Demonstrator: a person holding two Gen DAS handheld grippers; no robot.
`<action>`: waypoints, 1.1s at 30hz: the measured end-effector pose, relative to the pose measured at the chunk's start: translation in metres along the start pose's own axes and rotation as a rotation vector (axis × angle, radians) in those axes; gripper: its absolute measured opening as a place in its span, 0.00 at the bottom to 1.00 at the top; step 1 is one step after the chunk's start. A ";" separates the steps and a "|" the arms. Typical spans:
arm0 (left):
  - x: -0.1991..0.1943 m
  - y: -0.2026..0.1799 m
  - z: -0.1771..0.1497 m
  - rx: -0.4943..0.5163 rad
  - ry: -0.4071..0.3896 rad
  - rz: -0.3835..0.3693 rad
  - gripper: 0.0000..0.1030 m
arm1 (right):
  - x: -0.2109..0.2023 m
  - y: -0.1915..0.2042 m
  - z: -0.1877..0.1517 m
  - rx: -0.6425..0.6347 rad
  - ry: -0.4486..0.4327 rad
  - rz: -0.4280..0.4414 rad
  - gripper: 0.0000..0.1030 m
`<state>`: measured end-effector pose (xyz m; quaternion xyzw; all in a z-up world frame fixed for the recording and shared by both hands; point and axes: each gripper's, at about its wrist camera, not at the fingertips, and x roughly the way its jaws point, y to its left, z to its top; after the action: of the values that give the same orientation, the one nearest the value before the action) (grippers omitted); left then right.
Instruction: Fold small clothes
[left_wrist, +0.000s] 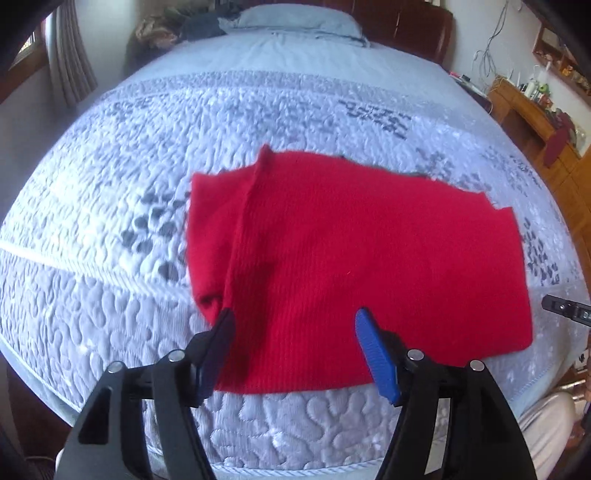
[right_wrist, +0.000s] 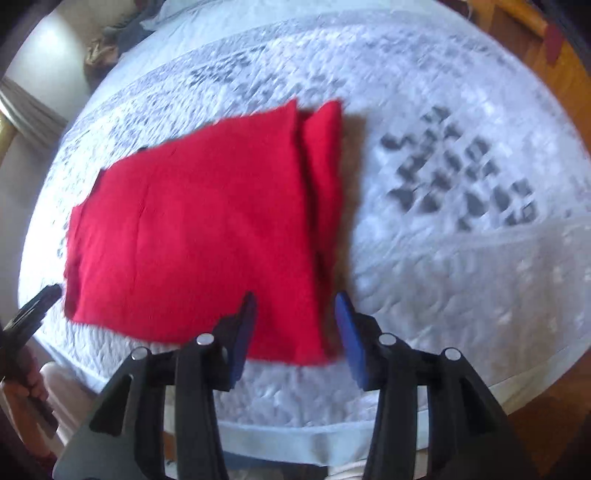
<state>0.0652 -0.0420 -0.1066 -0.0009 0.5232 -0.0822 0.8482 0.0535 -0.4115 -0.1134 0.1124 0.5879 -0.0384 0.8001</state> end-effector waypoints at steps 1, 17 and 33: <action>-0.001 -0.003 0.004 0.003 -0.005 -0.008 0.70 | -0.002 0.000 0.004 -0.002 -0.015 -0.027 0.49; 0.029 -0.022 0.047 0.088 -0.042 0.011 0.76 | 0.043 0.004 0.039 -0.011 -0.009 0.055 0.70; 0.083 -0.021 0.055 0.135 -0.014 0.009 0.76 | 0.081 0.003 0.039 -0.020 0.008 0.088 0.67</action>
<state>0.1473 -0.0787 -0.1533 0.0582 0.5106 -0.1138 0.8503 0.1148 -0.4114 -0.1785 0.1303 0.5859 0.0031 0.7999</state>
